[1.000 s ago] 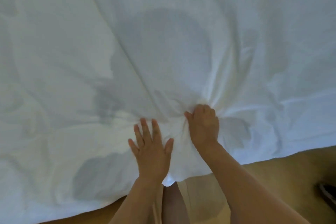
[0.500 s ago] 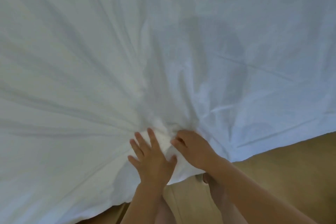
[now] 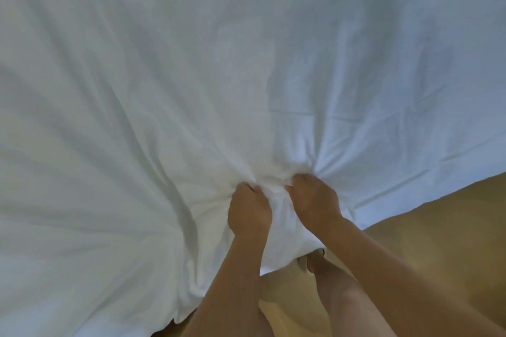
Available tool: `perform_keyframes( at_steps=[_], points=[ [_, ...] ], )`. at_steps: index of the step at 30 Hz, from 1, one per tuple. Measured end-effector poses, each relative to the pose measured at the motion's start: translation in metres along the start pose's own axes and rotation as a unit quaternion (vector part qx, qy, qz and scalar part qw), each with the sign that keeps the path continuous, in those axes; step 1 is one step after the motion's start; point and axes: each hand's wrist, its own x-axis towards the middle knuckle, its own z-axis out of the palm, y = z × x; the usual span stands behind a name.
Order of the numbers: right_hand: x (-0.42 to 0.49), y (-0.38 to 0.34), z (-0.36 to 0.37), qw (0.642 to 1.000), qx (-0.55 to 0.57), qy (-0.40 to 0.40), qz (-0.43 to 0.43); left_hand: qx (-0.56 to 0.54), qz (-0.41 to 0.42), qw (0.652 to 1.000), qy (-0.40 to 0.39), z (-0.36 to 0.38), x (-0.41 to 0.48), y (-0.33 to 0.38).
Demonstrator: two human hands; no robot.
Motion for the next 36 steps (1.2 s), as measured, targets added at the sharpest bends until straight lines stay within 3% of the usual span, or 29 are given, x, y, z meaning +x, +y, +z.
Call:
perform_keyframes(
  at_steps=[3, 6, 9, 12, 15, 19, 23, 27, 29, 31, 36],
  points=[
    [-0.018, 0.026, -0.019, 0.999, 0.008, -0.018, -0.026, 0.080, 0.085, 0.993, -0.020, 0.002, -0.007, 0.019],
    [-0.047, 0.079, -0.034, 0.994, 0.068, 0.045, 0.073, 0.049, 0.214, 0.972, -0.082, 0.025, -0.039, 0.037],
    [-0.062, 0.117, -0.020, 0.973, 0.203, 0.033, 0.102, -0.016, 0.138, 0.983, -0.120, 0.042, -0.048, 0.047],
    [-0.049, 0.137, -0.005, 0.894, 0.388, 0.088, 0.205, -0.042, 0.110, 0.988, -0.101, 0.046, -0.039, 0.051],
    [-0.031, 0.165, -0.001, 0.840, 0.434, 0.111, 0.306, -0.004, 0.136, 0.982, -0.132, 0.050, -0.042, 0.058],
    [-0.017, 0.171, -0.010, 0.872, 0.403, 0.050, 0.273, 0.055, 0.179, 0.974, -0.132, 0.065, -0.051, 0.085],
    [-0.024, 0.177, -0.021, 0.904, 0.368, 0.058, 0.211, 0.100, 0.213, 0.966, -0.105, 0.083, -0.046, 0.110],
    [-0.060, 0.207, -0.030, 0.949, 0.242, 0.073, 0.186, 0.119, 0.226, 0.961, -0.111, 0.083, -0.047, 0.107],
    [-0.085, 0.234, -0.038, 0.936, 0.231, 0.142, 0.225, 0.108, 0.216, 0.960, -0.138, 0.074, -0.049, 0.103],
    [-0.090, 0.247, -0.041, 0.896, 0.278, 0.208, 0.279, 0.125, 0.228, 0.956, -0.138, 0.070, -0.053, 0.106],
    [-0.048, 0.230, -0.025, 0.863, 0.417, 0.114, 0.261, 0.185, 0.322, 0.918, -0.138, 0.098, -0.085, 0.150]
  ],
)
